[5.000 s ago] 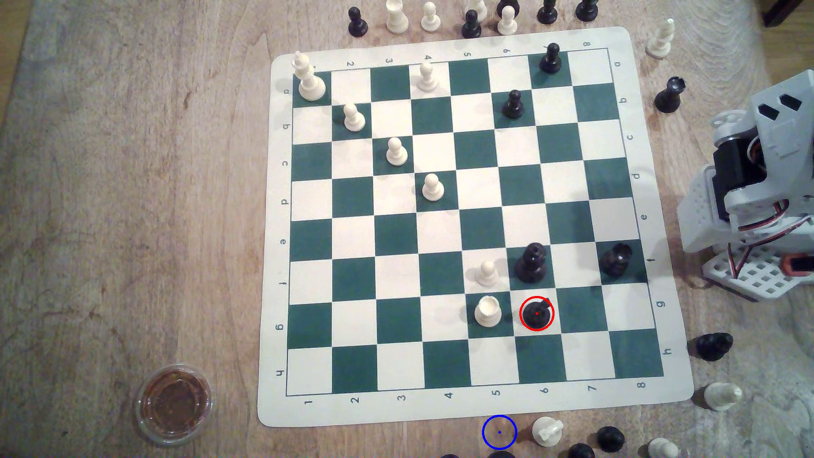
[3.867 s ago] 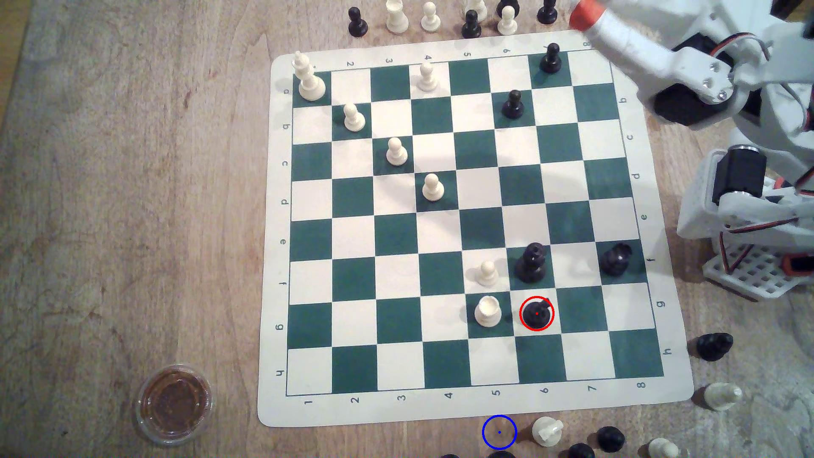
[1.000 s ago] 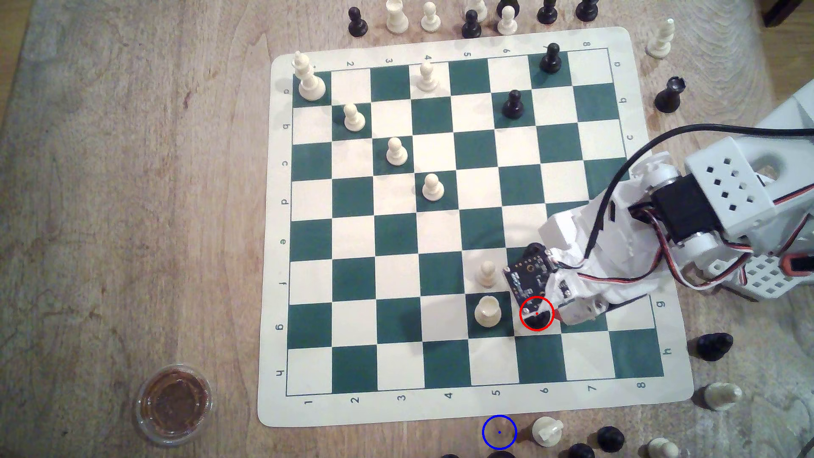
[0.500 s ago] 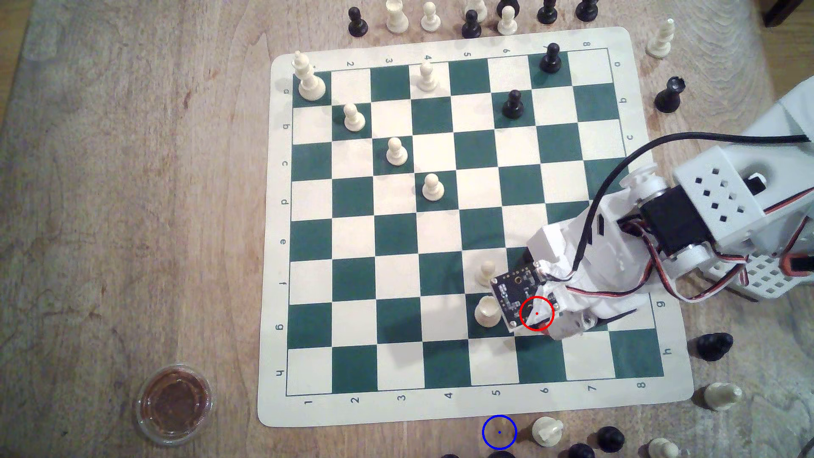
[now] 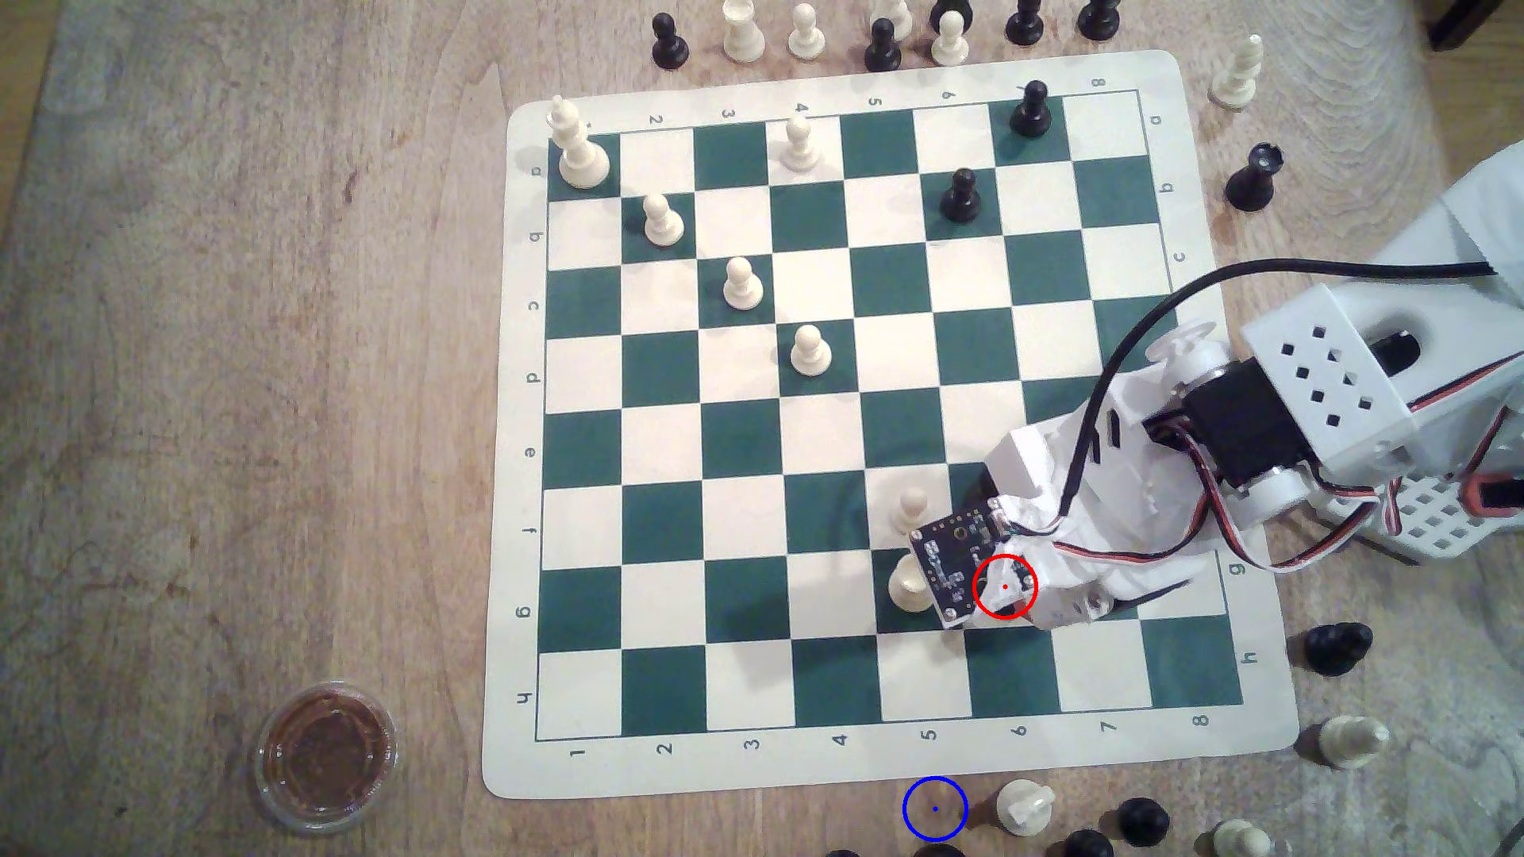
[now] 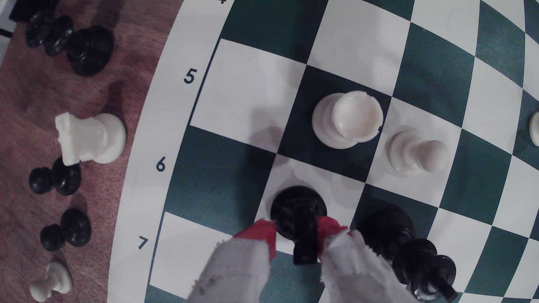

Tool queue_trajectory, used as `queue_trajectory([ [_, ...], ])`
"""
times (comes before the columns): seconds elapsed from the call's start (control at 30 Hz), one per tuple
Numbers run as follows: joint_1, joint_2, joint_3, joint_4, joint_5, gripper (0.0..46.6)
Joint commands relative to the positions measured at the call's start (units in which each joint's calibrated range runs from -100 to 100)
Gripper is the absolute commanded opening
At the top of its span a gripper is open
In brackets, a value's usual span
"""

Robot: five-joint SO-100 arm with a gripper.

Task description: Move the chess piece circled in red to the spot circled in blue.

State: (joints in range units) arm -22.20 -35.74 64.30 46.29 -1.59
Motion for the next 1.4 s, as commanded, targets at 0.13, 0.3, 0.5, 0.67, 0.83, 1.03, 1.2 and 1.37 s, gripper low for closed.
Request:
queue_trajectory([
  [0.13,-0.6,0.93,-4.65,-0.84,0.34,0.3],
  [0.3,-1.15,-0.94,-4.92,1.29,0.39,0.3],
  [0.5,-0.45,-5.86,-9.36,8.33,0.63,0.3],
  [0.67,-0.52,-7.98,-18.79,16.85,1.56,0.3],
  [0.83,-2.56,-5.95,-26.13,19.23,2.15,0.3],
  [1.03,-8.27,3.39,-30.58,13.9,1.66,0.3],
  [1.2,-10.46,12.31,-32.66,8.17,1.32,0.3],
  [1.37,-10.54,19.86,-37.19,6.37,1.27,0.3],
])
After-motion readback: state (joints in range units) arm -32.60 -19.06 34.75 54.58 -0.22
